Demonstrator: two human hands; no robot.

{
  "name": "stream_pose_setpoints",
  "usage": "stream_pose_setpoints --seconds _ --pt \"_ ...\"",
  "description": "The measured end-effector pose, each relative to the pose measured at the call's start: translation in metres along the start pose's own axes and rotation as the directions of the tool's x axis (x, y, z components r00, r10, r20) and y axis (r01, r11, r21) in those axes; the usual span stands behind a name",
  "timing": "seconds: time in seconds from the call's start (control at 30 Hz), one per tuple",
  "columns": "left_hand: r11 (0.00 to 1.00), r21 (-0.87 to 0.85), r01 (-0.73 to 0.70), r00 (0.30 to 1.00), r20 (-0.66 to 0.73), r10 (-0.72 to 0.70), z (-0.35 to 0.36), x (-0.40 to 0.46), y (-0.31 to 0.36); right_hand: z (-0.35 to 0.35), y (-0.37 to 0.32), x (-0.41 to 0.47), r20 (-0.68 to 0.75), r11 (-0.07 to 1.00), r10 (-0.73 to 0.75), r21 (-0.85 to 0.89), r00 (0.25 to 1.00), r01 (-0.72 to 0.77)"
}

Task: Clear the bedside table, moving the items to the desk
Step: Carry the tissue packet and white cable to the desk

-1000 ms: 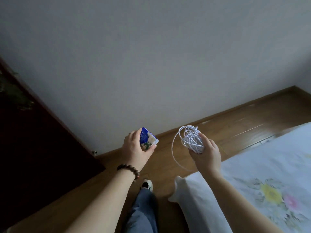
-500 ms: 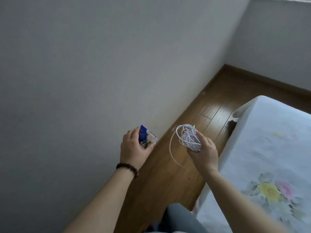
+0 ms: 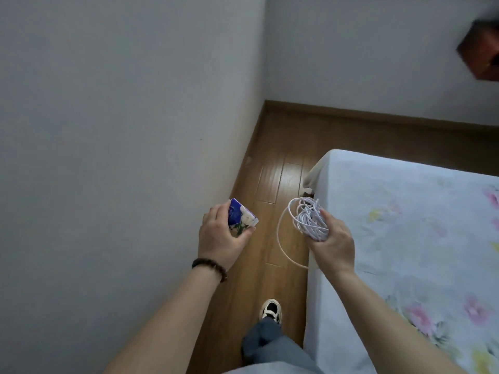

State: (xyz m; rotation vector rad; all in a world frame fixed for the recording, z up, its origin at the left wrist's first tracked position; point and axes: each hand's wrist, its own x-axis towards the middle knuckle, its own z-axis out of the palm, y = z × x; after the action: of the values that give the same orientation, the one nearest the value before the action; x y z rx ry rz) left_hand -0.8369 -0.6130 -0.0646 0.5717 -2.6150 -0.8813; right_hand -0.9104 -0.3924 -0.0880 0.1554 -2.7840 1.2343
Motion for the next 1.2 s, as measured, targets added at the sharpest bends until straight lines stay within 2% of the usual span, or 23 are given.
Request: stream_pose_setpoints --seconds 0.27,0.57,0.77,1.0,1.2 --pt "0.995 -0.04 -0.086 0.994 0.063 0.088 0.067 0.174 0.061 -0.007 0.018 0.173 -0.112 0.994 0.097 -0.029 0.989 -0.101" --pt "0.989 -0.042 -0.142 0.979 0.139 0.147 0.143 0.347 0.08 0.014 0.033 0.336 -0.172 0.99 0.138 0.016 0.975 -0.137" --pt "0.98 -0.038 -0.197 0.962 0.183 0.201 0.204 0.506 0.089 0.051 0.034 0.485 -0.244 0.986 0.166 0.029 0.955 -0.164" --pt "0.964 -0.049 -0.263 0.933 0.242 0.267 0.257 0.678 0.136 0.067 0.022 0.656 -0.296 0.967 0.25 0.036 0.922 -0.25" --pt "0.943 -0.097 -0.317 0.889 0.316 0.331 0.316 0.768 0.189 0.052 0.041 0.746 -0.382 0.944 0.32 0.05 0.867 -0.326"
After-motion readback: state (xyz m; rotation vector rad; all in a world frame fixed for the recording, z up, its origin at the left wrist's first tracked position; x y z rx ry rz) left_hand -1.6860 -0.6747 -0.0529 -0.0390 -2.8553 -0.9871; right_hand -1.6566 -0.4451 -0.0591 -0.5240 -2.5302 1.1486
